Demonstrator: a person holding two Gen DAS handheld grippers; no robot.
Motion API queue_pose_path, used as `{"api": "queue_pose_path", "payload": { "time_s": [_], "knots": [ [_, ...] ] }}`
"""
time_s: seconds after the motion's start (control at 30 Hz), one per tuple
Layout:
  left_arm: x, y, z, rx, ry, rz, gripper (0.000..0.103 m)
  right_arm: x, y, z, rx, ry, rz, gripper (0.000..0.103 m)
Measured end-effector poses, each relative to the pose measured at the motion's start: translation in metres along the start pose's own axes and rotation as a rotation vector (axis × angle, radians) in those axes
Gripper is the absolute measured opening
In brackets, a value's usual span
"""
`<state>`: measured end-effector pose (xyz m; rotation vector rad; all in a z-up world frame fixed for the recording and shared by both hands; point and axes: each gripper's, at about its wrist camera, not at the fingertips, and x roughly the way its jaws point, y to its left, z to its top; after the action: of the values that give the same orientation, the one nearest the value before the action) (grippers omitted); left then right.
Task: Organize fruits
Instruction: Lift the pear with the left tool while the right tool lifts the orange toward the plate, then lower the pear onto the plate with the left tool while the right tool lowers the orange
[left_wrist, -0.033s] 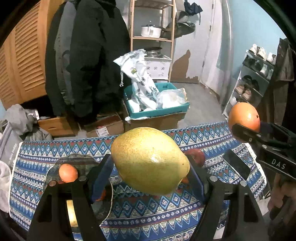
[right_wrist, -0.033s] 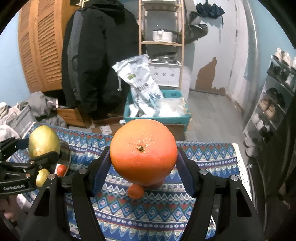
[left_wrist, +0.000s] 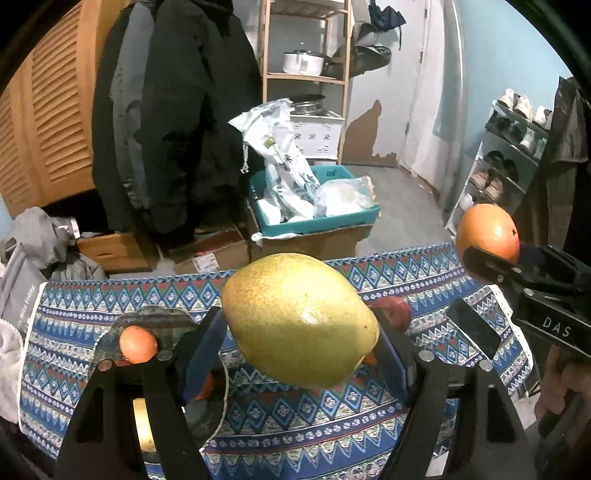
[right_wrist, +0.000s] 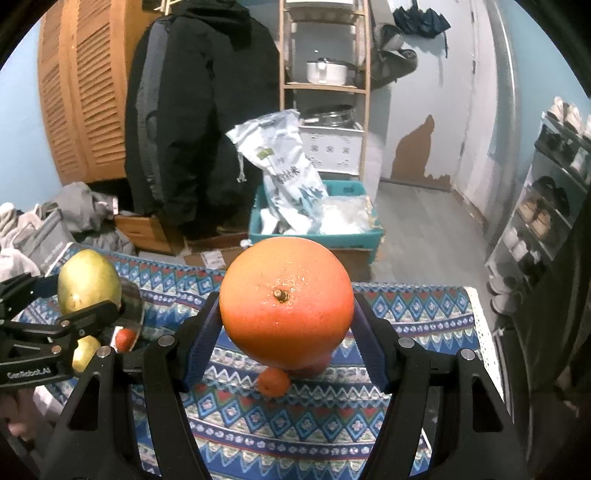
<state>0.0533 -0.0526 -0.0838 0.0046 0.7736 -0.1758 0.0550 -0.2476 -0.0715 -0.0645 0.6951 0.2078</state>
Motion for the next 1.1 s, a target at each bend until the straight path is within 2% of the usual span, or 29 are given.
{"api": "queue_pose_path", "payload": {
  "time_s": [0.53,1.1],
  "knots": [
    [-0.007,0.048,-0.009,-0.075,0.001,0.046,0.079,0.014,0.051,0.012,-0.053,0.010,0.082,0.069],
    [-0.005,0.125,-0.035,-0.195,0.040,0.127,0.079,0.054,0.127,0.028,-0.091,0.066,0.203,0.069]
  ]
}}
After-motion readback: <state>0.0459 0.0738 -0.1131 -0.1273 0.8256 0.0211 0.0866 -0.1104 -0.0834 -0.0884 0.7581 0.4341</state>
